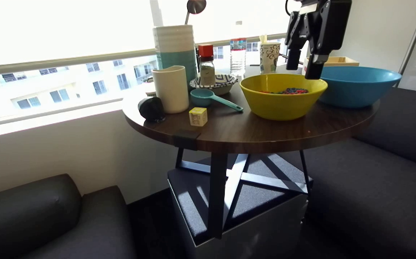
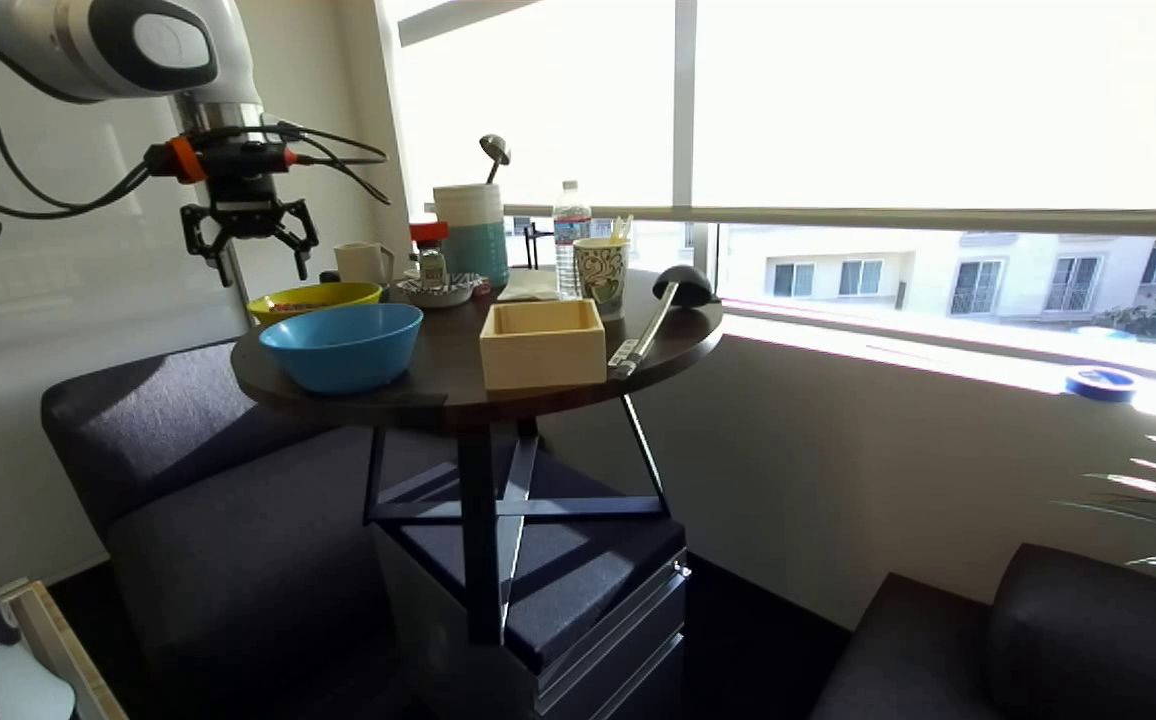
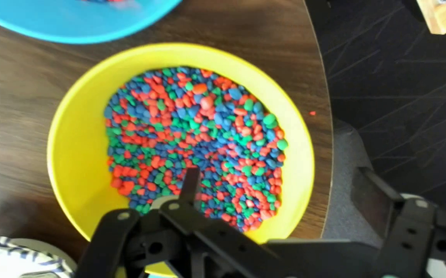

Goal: Switch the positions of the blue bowl and the yellow bowl by sliding the blue bowl to the right and sliding the yellow bowl to the right on the table

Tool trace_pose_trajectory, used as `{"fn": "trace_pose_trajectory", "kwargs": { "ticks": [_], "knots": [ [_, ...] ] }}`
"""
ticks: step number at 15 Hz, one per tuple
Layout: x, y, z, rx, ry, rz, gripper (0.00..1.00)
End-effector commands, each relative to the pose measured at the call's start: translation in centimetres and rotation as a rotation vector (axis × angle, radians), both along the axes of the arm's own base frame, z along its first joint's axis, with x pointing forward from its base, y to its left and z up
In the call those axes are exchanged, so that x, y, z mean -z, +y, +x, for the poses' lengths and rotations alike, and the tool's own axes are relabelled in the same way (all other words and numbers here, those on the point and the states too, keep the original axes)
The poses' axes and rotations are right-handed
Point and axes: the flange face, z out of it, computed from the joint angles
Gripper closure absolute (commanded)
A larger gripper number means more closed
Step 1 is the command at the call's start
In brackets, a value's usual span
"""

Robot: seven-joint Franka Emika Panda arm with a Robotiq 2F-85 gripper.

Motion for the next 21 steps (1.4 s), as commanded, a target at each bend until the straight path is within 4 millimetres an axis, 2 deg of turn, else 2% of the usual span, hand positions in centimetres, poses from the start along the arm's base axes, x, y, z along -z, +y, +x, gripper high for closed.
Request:
{"fn": "trace_pose_trajectory", "kwargs": {
  "ticks": [1,5,8,10,13,17,21],
  "knots": [
    [-0.3,-3.9,-1.5,0.029,-0.053,-0.106,0.0],
    [-1.2,-7.8,-0.8,0.003,-0.099,-0.225,0.0],
    [-2.0,-9.9,-0.5,-0.007,-0.129,-0.286,0.0],
    [-2.0,-11.5,-0.2,-0.002,-0.132,-0.303,0.0],
    [-1.8,-13.5,1.1,-0.031,-0.134,-0.312,0.0],
    [-1.7,-14.9,3.5,-0.09,-0.143,-0.321,0.0],
    [-0.5,-15.9,5.7,-0.157,-0.135,-0.299,0.0]
  ]
}}
